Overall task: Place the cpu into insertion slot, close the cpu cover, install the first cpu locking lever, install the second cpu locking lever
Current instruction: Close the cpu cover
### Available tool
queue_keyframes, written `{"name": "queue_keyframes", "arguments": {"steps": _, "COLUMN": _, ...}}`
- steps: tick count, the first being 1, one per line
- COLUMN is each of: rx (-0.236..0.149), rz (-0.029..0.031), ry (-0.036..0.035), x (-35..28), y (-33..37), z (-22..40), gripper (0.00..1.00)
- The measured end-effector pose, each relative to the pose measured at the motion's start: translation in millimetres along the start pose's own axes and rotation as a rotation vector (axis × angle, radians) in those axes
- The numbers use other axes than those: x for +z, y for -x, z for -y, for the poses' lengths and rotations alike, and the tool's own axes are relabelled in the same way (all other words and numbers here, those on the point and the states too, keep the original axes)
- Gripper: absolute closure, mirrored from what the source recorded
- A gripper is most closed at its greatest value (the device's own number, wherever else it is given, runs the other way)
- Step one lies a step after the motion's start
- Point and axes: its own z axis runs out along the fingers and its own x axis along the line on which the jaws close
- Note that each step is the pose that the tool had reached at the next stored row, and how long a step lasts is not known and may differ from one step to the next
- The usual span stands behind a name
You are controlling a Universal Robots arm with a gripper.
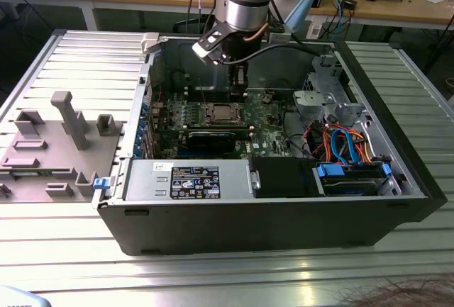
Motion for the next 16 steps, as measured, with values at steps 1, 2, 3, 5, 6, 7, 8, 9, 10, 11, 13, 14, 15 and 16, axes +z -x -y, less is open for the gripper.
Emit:
{"name": "queue_keyframes", "arguments": {"steps": 1, "rx": 0.000, "rz": 0.0000, "ry": 0.0000, "x": 0.1, "y": 0.0, "z": 0.2, "gripper": 0.89}}
{"name": "queue_keyframes", "arguments": {"steps": 2, "rx": 0.000, "rz": 0.0000, "ry": 0.0000, "x": 0.1, "y": 0.0, "z": 0.5, "gripper": 0.89}}
{"name": "queue_keyframes", "arguments": {"steps": 3, "rx": 0.000, "rz": 0.0000, "ry": 0.0000, "x": 0.2, "y": 0.0, "z": 0.6, "gripper": 0.89}}
{"name": "queue_keyframes", "arguments": {"steps": 5, "rx": 0.000, "rz": 0.0001, "ry": 0.0000, "x": 0.4, "y": 0.0, "z": 1.2, "gripper": 0.89}}
{"name": "queue_keyframes", "arguments": {"steps": 6, "rx": 0.000, "rz": 0.0000, "ry": 0.0000, "x": 0.4, "y": 0.0, "z": 1.4, "gripper": 0.89}}
{"name": "queue_keyframes", "arguments": {"steps": 7, "rx": 0.000, "rz": 0.0001, "ry": 0.0000, "x": 0.5, "y": 0.0, "z": 2.0, "gripper": 0.89}}
{"name": "queue_keyframes", "arguments": {"steps": 8, "rx": 0.000, "rz": 0.0000, "ry": 0.0000, "x": 0.6, "y": 0.0, "z": 2.4, "gripper": 0.89}}
{"name": "queue_keyframes", "arguments": {"steps": 9, "rx": 0.000, "rz": 0.0000, "ry": 0.0000, "x": 0.7, "y": -0.1, "z": 2.8, "gripper": 0.89}}
{"name": "queue_keyframes", "arguments": {"steps": 10, "rx": 0.000, "rz": 0.0000, "ry": 0.0000, "x": 0.8, "y": -0.1, "z": 3.4, "gripper": 0.89}}
{"name": "queue_keyframes", "arguments": {"steps": 11, "rx": 0.000, "rz": 0.0000, "ry": 0.0000, "x": 0.8, "y": -0.1, "z": 3.8, "gripper": 0.89}}
{"name": "queue_keyframes", "arguments": {"steps": 13, "rx": 0.000, "rz": 0.0000, "ry": 0.0000, "x": 1.0, "y": -0.1, "z": 4.5, "gripper": 0.89}}
{"name": "queue_keyframes", "arguments": {"steps": 14, "rx": 0.000, "rz": 0.0000, "ry": 0.0000, "x": 1.0, "y": -0.1, "z": 4.8, "gripper": 0.89}}
{"name": "queue_keyframes", "arguments": {"steps": 15, "rx": 0.000, "rz": 0.0000, "ry": 0.0000, "x": 1.1, "y": -0.1, "z": 5.4, "gripper": 0.89}}
{"name": "queue_keyframes", "arguments": {"steps": 16, "rx": 0.000, "rz": 0.0000, "ry": 0.0000, "x": 1.1, "y": -0.1, "z": 5.8, "gripper": 0.89}}
